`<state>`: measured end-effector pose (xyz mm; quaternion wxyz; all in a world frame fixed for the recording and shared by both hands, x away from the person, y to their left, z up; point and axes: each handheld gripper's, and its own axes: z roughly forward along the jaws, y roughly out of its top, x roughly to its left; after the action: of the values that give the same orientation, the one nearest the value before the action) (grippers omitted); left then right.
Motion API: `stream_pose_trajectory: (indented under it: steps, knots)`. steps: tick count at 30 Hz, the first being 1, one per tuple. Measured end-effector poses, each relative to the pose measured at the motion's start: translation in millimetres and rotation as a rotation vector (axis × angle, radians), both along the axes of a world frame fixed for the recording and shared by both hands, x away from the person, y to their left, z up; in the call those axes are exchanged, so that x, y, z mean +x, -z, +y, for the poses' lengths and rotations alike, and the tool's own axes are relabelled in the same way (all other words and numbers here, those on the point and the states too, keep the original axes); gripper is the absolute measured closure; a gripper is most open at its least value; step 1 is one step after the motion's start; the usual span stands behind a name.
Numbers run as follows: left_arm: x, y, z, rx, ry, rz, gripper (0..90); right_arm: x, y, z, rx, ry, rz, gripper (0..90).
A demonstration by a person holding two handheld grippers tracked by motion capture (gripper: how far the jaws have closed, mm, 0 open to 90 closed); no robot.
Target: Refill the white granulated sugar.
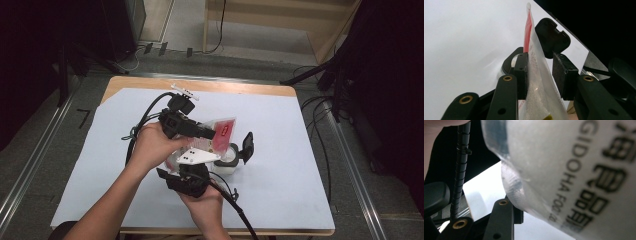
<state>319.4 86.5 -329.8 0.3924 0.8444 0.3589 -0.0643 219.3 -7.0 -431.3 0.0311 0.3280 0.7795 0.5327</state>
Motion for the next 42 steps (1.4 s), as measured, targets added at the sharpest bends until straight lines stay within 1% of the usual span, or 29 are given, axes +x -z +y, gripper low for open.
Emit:
stream_pose_trajectory:
  steps: [5, 6, 8, 9, 12, 17, 23, 30, 31, 32, 33, 35, 38, 41, 42]
  knots:
    - [1.2, -0.4, 0.0, 0.009, 0.002, -0.001, 66.9, 0.5, -0.2, -0.3, 0.001, -0.001, -0.001, 64.1]
    - [1.5, -0.2, -0.1, 0.004, 0.003, 0.002, 66.9, 0.6, -0.2, -0.2, 0.004, 0.0, -0.002, 64.1]
    - [1.9, -0.6, -0.4, 0.011, 0.003, 0.007, 66.9, 1.0, -0.4, -0.4, 0.003, -0.001, -0.001, 64.1]
    - [2.3, -0.1, -0.6, 0.003, 0.004, 0.008, 66.8, 1.1, -0.5, -0.5, 0.002, -0.002, 0.001, 64.1]
    - [3.5, -0.3, -0.2, 0.01, 0.005, 0.008, 66.8, 1.3, -0.9, -0.5, 0.003, -0.001, 0.004, 64.1]
    - [3.2, -0.6, -1.2, 0.006, 0.005, 0.01, 66.9, 1.2, -1.3, -0.8, 0.004, -0.001, 0.005, 63.9]
    - [3.8, -1.7, -1.7, 0.016, 0.006, 0.012, 66.9, 0.8, -1.4, -0.5, -0.004, 0.002, -0.009, 63.8]
    - [4.3, -2.3, -2.9, 0.021, 0.007, 0.01, 66.9, 1.2, -1.3, 0.0, 0.004, 0.011, -0.009, 63.8]
    - [4.6, -2.1, -3.0, 0.015, 0.007, 0.011, 67.0, 1.5, -1.3, 0.3, 0.005, 0.011, -0.009, 63.8]
    - [4.8, -2.8, -2.8, 0.024, 0.008, 0.011, 67.0, 1.6, -1.5, 0.4, 0.007, 0.012, -0.007, 63.8]
    - [4.7, -3.0, -2.9, 0.023, 0.008, 0.011, 67.0, 1.7, -1.8, 0.5, 0.008, 0.011, -0.007, 63.8]
    - [5.0, -3.1, -3.2, 0.018, 0.012, 0.011, 67.1, 1.8, -2.2, 0.7, 0.009, 0.008, -0.006, 63.8]
    - [6.1, -5.9, -5.4, 0.041, 0.018, 0.002, 67.1, 3.1, -2.7, 0.2, 0.014, 0.01, -0.008, 63.8]
    - [6.8, -8.7, -8.8, 0.036, 0.018, -0.009, 67.2, 5.3, -4.2, -1.0, 0.021, 0.019, -0.012, 63.8]
    - [7.5, -9.8, -9.9, 0.04, 0.017, -0.012, 67.3, 6.4, -4.6, -1.3, 0.024, 0.023, -0.014, 63.8]
